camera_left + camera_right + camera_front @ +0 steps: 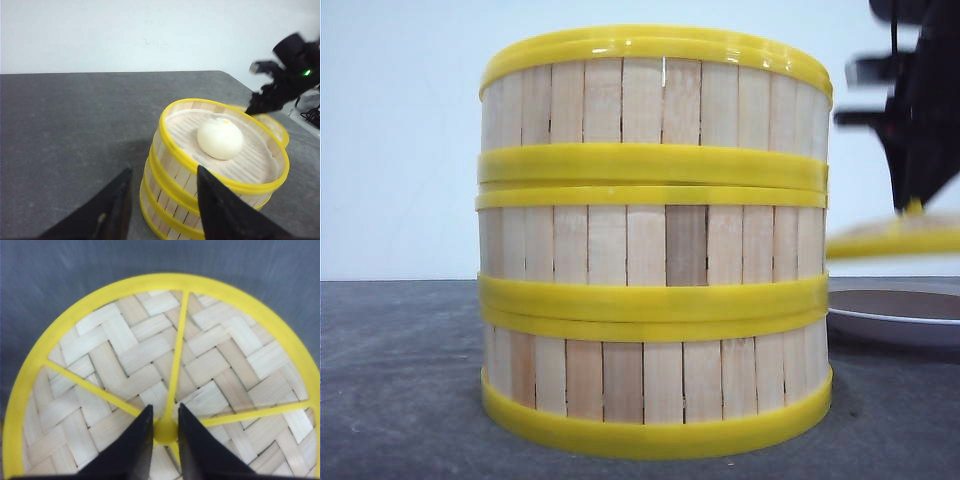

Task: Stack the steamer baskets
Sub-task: 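Lift the lid off the white plate and lower it onto the stack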

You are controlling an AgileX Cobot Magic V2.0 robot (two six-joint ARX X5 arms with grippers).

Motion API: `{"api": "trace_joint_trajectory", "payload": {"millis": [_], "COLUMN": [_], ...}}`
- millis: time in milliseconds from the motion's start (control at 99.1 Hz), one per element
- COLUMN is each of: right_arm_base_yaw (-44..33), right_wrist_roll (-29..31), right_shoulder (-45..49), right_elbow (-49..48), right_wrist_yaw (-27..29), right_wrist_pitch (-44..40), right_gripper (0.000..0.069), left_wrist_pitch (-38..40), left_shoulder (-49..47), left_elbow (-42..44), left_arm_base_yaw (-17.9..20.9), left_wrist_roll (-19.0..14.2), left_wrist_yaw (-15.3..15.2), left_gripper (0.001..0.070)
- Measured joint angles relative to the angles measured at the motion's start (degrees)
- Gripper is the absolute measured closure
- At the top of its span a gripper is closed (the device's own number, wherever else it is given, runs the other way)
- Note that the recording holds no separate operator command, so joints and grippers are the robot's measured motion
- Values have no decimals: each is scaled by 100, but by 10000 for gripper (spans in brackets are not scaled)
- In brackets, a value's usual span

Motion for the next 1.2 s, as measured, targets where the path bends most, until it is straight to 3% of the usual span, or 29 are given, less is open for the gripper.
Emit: {"api": "trace_joint_trajectory", "payload": {"millis": [293, 565, 918, 1200], "right_arm_base_yaw": [229, 1272, 2916, 3637], "right_wrist_roll": [-229, -278, -225, -210], "right_shoulder": [-616, -647, -516, -136], "right_elbow": [1119, 2308, 2382, 2382], "right_wrist_yaw": [-37, -348, -348, -332], "right_wrist_pitch": [-973, -1666, -1652, -1606], "right_gripper": [635, 635, 635, 636], "left_wrist_pitch": [0, 2, 0, -4], "left_shoulder": [0, 0, 0, 0], "left_elbow": [0, 0, 0, 0], "left_arm_base_yaw": [0, 0, 0, 0], "left_wrist_roll": [0, 0, -2, -2], "left_wrist_yaw": [0, 0, 107, 107], "left_gripper": [477, 477, 477, 477]}}
